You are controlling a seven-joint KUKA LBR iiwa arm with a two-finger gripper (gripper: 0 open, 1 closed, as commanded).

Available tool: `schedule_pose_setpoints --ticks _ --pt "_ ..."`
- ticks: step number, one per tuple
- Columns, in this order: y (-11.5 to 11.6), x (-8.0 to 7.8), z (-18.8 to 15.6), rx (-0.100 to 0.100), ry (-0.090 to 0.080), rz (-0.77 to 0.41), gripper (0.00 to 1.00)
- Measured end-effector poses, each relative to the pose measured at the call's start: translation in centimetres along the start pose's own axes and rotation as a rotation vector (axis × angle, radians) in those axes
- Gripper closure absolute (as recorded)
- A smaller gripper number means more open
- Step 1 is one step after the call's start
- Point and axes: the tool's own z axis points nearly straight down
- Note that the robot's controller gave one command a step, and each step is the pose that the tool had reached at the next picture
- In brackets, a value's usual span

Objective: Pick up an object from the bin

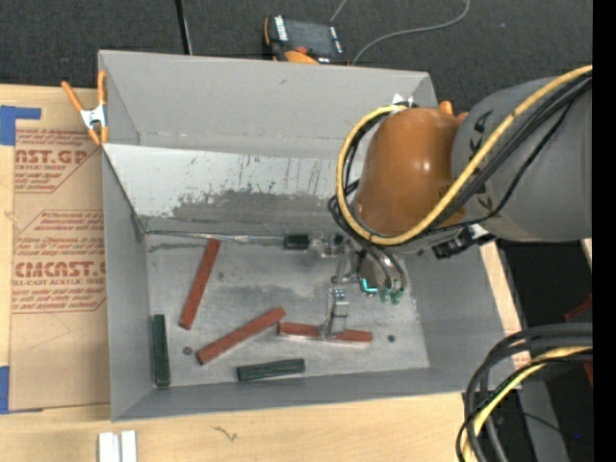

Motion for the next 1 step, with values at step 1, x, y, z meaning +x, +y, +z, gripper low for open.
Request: schedule_pose_setpoints --ticks 1 --pt "0.01 0.91 10.41 0.001 0.0 -0.088 0.0"
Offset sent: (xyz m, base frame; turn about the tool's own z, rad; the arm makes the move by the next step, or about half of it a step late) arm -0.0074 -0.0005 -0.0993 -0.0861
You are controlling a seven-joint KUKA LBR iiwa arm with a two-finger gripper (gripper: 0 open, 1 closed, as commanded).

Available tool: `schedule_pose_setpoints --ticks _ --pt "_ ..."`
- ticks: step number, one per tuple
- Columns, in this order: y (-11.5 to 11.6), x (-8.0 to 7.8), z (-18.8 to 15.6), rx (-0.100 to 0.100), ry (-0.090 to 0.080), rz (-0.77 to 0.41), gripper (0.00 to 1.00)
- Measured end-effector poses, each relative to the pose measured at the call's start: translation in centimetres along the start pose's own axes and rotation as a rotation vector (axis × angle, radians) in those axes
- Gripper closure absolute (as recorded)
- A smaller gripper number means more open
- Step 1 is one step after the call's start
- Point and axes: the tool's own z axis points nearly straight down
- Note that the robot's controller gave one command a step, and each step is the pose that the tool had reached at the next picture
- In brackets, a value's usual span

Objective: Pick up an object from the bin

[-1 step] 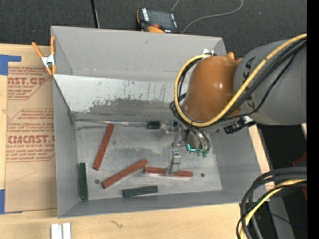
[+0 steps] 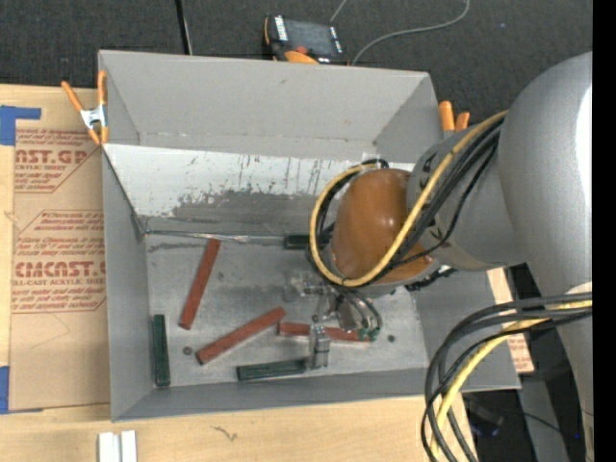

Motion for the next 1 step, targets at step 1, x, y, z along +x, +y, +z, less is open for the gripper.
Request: schedule_pose_setpoints --ticks 1 --pt "-0.01 -0.24 -0.45 0.0 -0.007 0.001 1.0"
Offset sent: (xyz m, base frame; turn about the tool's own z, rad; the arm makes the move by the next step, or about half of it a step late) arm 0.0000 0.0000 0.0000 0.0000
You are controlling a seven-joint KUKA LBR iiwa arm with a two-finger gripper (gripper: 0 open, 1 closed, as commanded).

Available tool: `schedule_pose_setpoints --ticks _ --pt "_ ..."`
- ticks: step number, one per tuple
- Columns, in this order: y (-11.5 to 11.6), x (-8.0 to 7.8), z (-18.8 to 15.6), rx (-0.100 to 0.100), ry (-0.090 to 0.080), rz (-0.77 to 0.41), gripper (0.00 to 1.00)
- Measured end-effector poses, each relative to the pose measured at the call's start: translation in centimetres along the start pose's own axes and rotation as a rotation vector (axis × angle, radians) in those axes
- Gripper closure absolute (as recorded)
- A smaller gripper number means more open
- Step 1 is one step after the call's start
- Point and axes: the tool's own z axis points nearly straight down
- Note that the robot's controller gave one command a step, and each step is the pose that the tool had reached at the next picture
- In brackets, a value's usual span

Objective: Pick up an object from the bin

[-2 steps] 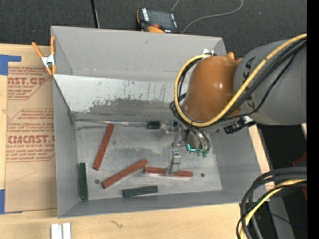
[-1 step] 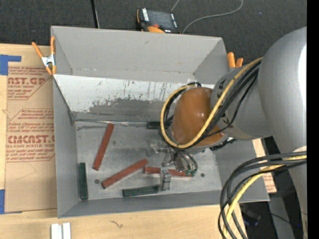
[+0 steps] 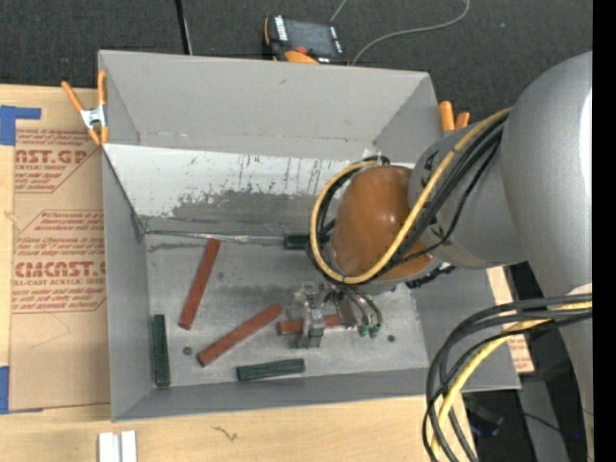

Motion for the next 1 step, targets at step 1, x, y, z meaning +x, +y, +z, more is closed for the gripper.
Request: schedule_pose_setpoints --ticks 1 --pt "1.37 -0.64 -17.65 0.001 -0.009 -0.312 1.0"
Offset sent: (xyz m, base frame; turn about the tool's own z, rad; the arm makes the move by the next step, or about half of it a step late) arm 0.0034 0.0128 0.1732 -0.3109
